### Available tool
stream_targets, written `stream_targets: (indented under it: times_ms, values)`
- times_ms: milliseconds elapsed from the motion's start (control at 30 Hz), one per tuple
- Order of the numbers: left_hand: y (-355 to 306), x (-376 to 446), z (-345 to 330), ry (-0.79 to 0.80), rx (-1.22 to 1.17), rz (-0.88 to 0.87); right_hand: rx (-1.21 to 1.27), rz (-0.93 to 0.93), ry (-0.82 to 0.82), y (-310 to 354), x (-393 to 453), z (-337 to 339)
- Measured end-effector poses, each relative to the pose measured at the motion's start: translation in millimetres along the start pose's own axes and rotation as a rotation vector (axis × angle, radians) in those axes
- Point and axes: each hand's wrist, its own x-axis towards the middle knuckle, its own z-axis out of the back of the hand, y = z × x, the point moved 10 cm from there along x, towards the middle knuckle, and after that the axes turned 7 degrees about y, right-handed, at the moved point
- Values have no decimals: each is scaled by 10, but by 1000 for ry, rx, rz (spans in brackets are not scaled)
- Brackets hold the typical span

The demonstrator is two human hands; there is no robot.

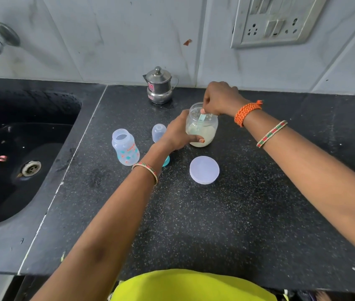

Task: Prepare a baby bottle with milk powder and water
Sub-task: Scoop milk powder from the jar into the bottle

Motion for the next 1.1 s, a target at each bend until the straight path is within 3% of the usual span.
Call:
stream_targets:
  times_ms: [333, 733, 933, 1100]
  values:
    - [52, 9, -26, 9, -9, 1, 374, -122, 38, -392, -18, 106]
    - [87, 16, -42, 8, -17, 0, 506, -252, 0, -677, -66, 108]
    - [92, 8, -46, -1, -7, 2, 442, -62, -128, -588, -80, 182]
    - [95, -2, -32, -12, 8, 2, 266, 133, -78, -243, -139, 97]
